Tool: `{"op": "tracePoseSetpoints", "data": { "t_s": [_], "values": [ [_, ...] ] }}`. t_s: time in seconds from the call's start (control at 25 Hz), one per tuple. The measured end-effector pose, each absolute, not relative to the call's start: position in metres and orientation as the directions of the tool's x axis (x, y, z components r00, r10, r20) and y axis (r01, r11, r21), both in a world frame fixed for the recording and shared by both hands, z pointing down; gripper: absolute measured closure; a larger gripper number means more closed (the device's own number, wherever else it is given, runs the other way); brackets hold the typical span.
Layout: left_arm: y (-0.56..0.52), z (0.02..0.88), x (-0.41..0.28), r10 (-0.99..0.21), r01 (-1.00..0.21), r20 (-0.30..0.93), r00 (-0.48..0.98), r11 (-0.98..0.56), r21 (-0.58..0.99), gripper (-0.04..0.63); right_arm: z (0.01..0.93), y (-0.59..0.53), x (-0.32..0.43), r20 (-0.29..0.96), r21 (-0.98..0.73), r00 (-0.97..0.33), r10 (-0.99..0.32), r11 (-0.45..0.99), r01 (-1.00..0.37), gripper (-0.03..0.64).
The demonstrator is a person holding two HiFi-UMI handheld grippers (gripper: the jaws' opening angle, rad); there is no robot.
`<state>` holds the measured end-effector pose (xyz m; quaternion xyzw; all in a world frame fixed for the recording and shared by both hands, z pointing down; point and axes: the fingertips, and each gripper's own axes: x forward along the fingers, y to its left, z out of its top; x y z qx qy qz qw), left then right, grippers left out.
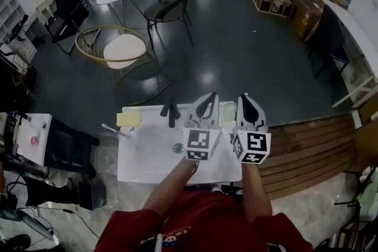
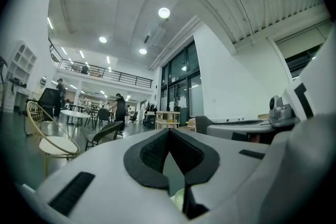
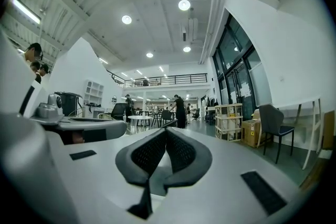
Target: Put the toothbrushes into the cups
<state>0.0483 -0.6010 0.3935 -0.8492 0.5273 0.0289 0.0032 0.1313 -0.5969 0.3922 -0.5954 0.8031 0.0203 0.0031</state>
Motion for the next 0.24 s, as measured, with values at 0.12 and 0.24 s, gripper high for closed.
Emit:
{"op": "tracePoseSetpoints", "data": {
  "t_s": [0.12, 0.24],
  "values": [
    [-0.6016, 0.3966, 0.0462, -0.899, -0.898, -0.046, 0.437, -0.438, 0.029, 0.568, 0.3940, -0.5976, 0.1299, -0.025, 0.028, -0.290, -0.957, 0.289, -0.957, 0.588],
    [-0.6018, 0.3998, 0.0462, -0.900, -0.899, -0.039, 0.435, -0.436, 0.030, 0.568, 0.3954, -0.5981, 0.1313, -0.021, 0.027, -0.282, -0.959, 0.281, -0.959, 0.588]
  ]
}}
